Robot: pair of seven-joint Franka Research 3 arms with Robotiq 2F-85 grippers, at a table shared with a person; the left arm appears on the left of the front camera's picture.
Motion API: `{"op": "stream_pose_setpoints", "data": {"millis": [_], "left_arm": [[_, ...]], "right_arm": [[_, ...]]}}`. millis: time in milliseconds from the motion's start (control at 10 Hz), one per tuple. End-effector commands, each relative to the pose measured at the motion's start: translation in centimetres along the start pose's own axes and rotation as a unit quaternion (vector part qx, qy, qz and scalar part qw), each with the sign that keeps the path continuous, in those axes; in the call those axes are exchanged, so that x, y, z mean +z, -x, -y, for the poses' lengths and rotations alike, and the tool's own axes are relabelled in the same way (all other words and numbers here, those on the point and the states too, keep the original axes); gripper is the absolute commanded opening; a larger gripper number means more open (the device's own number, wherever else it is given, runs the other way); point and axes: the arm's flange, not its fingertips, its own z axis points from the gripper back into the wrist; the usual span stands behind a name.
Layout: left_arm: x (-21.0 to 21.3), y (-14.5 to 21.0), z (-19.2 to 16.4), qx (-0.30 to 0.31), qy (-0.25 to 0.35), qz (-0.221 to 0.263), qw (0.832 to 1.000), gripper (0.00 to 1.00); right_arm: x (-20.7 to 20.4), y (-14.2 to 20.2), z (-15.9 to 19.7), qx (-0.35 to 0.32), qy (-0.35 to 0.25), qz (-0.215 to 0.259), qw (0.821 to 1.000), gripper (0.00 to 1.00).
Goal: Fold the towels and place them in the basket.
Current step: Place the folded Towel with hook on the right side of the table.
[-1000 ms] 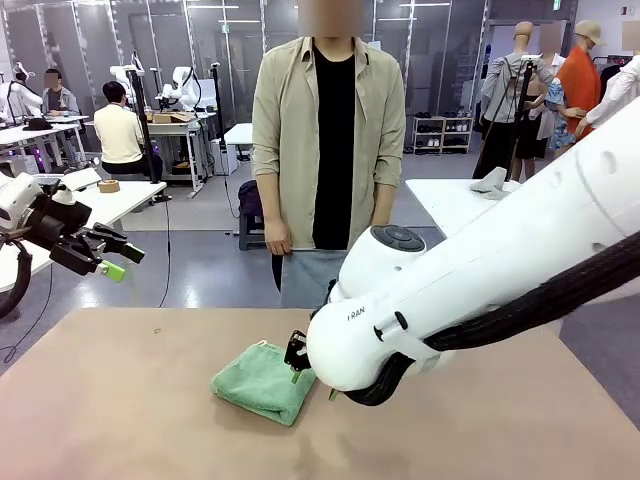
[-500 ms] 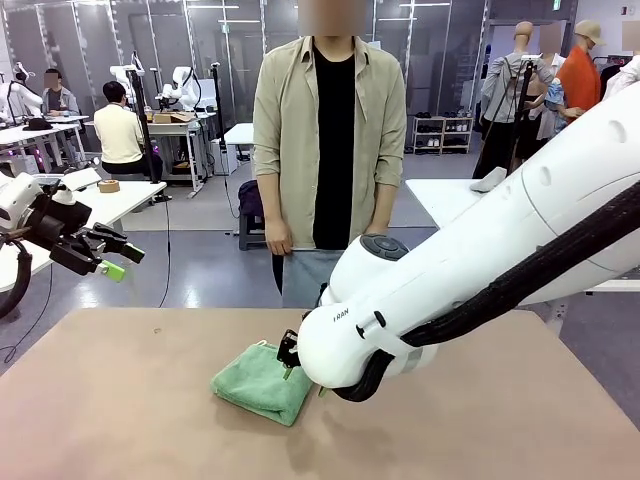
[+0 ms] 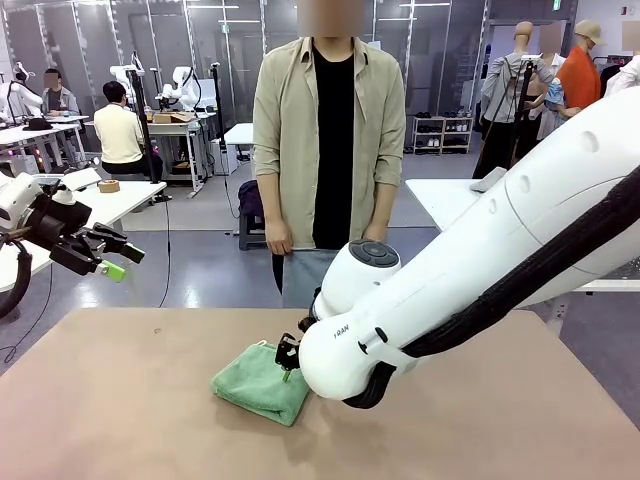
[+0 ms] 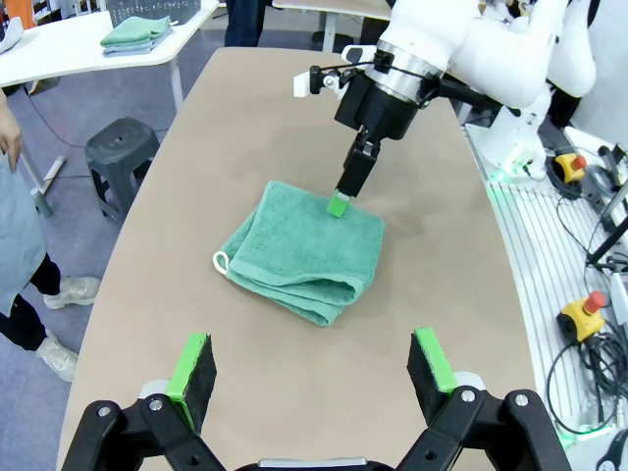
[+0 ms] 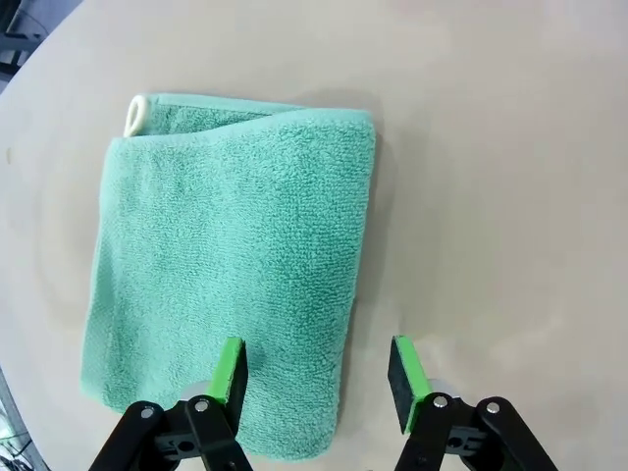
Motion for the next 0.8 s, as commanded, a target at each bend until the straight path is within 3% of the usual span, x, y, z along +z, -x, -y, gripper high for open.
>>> {"op": "stream_pose_setpoints", "data": {"millis": [0, 100, 200, 300, 400, 500, 600, 700], "left_arm": [[0.06, -0.26, -0.07, 0.009, 0.000, -0.004, 1.000, 1.00], [0.06, -0.26, -0.07, 0.009, 0.000, -0.004, 1.000, 1.00], [0.06, -0.26, -0.07, 0.009, 0.000, -0.004, 1.000, 1.00], [0.06, -0.26, -0.07, 0.009, 0.000, -0.004, 1.000, 1.00], [0.06, -0.26, -0.07, 0.009, 0.000, -0.004, 1.000, 1.00], [0.06, -0.26, -0.07, 0.009, 0.000, -0.004, 1.000, 1.00], [0.06, -0.26, -0.07, 0.009, 0.000, -0.004, 1.000, 1.00], [0.06, -0.26, -0.07, 0.009, 0.000, -0.004, 1.000, 1.00]], "right_arm": [[-1.56, 0.81, -1.47, -0.027, -0.019, 0.017, 0.999, 0.74], [-1.73, 0.85, -1.57, -0.029, -0.015, 0.019, 0.999, 0.54], [-1.73, 0.91, -1.59, -0.030, -0.012, 0.028, 0.999, 0.54], [-1.68, 0.89, -1.57, -0.031, -0.010, 0.033, 0.999, 0.35], [-1.65, 0.88, -1.51, -0.032, -0.008, 0.037, 0.999, 0.50], [-1.65, 0.91, -1.46, -0.033, -0.006, 0.037, 0.999, 0.15], [-1.71, 0.96, -1.42, -0.033, -0.004, 0.034, 0.999, 0.30], [-1.71, 0.98, -1.45, -0.030, -0.003, 0.033, 0.999, 0.00]]}}
